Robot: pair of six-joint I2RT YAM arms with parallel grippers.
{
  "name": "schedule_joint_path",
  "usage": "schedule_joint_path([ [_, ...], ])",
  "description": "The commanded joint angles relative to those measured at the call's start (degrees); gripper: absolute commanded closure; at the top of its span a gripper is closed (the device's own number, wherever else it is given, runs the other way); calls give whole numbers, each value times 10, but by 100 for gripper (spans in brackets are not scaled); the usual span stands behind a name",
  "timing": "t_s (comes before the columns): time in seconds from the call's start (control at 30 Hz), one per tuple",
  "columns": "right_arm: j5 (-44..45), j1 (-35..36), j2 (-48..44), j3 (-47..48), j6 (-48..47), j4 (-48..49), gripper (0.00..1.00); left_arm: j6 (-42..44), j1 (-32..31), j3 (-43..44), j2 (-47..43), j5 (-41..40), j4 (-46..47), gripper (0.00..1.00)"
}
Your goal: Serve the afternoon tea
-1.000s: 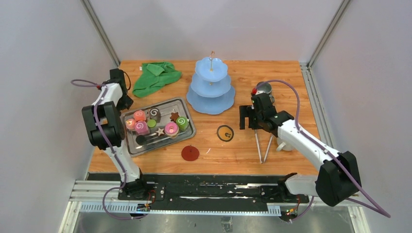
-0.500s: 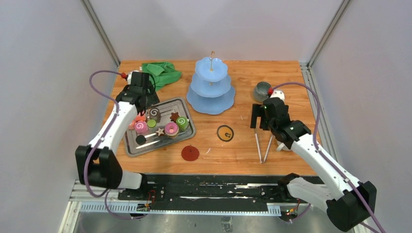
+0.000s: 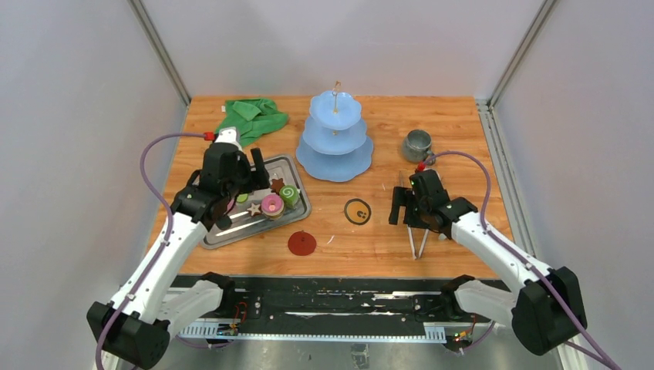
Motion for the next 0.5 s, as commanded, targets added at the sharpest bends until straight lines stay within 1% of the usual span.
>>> schedule_joint_path([
  [0.0,11,-8,31,-3,30,2,7,8,-16,-12,-4,45,28,11],
  [0.1,69,-11,48,-2,36,-15,7,6,-18,-17,5,55,41,11],
  [0.3,123,-34,61,8,68,-73,6,6,-19,-11,26,67,55,10],
  [0.47,162,-40,42,1,99,-129,6,10,-20,-2,39,70,57,10],
])
